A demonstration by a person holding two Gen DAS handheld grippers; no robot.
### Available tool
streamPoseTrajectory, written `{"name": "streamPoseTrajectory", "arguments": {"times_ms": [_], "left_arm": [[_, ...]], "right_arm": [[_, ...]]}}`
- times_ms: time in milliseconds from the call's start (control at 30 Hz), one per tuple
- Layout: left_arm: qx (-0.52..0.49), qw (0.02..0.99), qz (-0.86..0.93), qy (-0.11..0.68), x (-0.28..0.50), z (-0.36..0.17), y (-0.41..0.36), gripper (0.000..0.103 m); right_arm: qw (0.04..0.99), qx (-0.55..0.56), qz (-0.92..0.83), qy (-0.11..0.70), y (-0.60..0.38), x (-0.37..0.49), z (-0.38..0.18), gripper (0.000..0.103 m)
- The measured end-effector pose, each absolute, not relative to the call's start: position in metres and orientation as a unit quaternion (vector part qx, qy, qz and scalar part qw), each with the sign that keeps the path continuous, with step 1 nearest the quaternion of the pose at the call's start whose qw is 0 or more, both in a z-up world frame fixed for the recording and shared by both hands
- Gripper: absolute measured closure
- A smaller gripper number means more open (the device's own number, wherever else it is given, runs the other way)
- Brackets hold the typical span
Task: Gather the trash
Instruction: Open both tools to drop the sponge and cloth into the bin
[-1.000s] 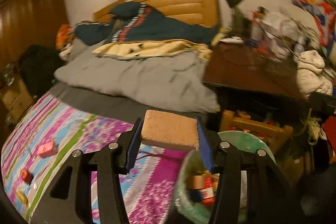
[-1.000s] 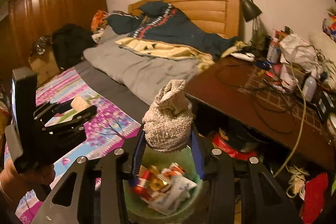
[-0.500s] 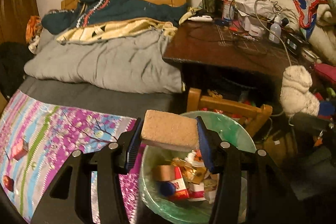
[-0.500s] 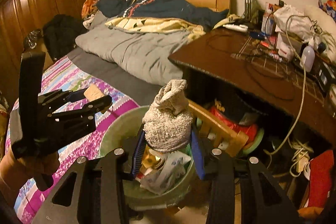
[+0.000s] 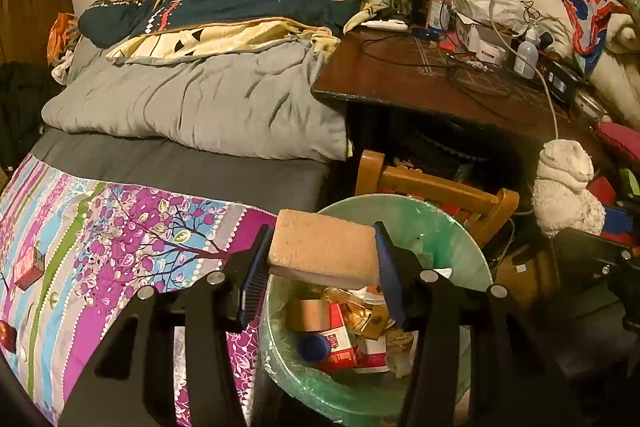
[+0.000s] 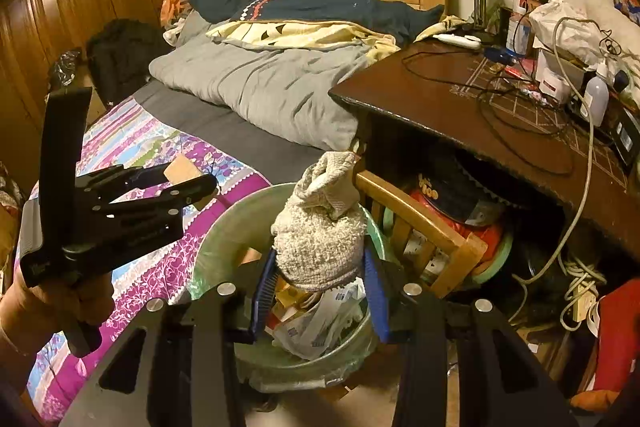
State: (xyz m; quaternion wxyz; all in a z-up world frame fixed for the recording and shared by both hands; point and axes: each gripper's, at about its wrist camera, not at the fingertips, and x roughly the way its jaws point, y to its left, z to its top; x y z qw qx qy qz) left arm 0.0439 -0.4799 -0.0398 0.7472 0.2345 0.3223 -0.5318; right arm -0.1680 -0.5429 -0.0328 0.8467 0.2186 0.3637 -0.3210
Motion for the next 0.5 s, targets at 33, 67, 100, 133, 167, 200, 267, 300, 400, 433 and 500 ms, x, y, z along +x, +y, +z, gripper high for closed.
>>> {"name": "streamPoseTrajectory", "arguments": {"times_ms": [33, 67, 100, 133, 167, 200, 267, 300, 400, 433, 500], "left_arm": [[0.231, 0.746, -0.534, 0.324, 0.044, -0.039, -0.48, 0.054], [0.228, 0.745, -0.536, 0.325, 0.044, -0.039, -0.48, 0.054], [0.225, 0.744, -0.537, 0.326, 0.044, -0.038, -0.481, 0.054], [0.225, 0.745, -0.538, 0.325, 0.044, -0.038, -0.482, 0.054], [0.225, 0.745, -0.54, 0.322, 0.044, -0.038, -0.482, 0.053], [0.227, 0.744, -0.541, 0.319, 0.044, -0.039, -0.482, 0.039], [0.227, 0.742, -0.541, 0.324, 0.046, -0.043, -0.481, 0.014], [0.223, 0.739, -0.546, 0.326, 0.047, -0.045, -0.479, 0.015], [0.226, 0.739, -0.545, 0.327, 0.045, -0.048, -0.478, 0.015], [0.227, 0.74, -0.544, 0.324, 0.044, -0.048, -0.478, 0.015], [0.225, 0.74, -0.545, 0.323, 0.042, -0.048, -0.476, 0.015]], "right_arm": [[0.848, 0.219, -0.319, 0.363, -0.542, -0.168, -0.032, 0.062], [0.851, 0.221, -0.313, 0.358, -0.542, -0.166, -0.032, 0.062], [0.853, 0.22, -0.311, 0.357, -0.543, -0.165, -0.031, 0.062], [0.854, 0.217, -0.309, 0.357, -0.544, -0.164, -0.031, 0.059], [0.857, 0.213, -0.302, 0.359, -0.545, -0.161, -0.033, 0.054], [0.855, 0.21, -0.304, 0.363, -0.547, -0.16, -0.034, 0.038], [0.855, 0.207, -0.313, 0.357, -0.547, -0.163, -0.036, 0.031], [0.854, 0.208, -0.312, 0.36, -0.548, -0.163, -0.038, 0.032], [0.849, 0.21, -0.317, 0.367, -0.549, -0.167, -0.043, 0.032], [0.848, 0.212, -0.318, 0.368, -0.548, -0.168, -0.045, 0.032], [0.846, 0.208, -0.322, 0.371, -0.545, -0.172, -0.047, 0.033]]}}
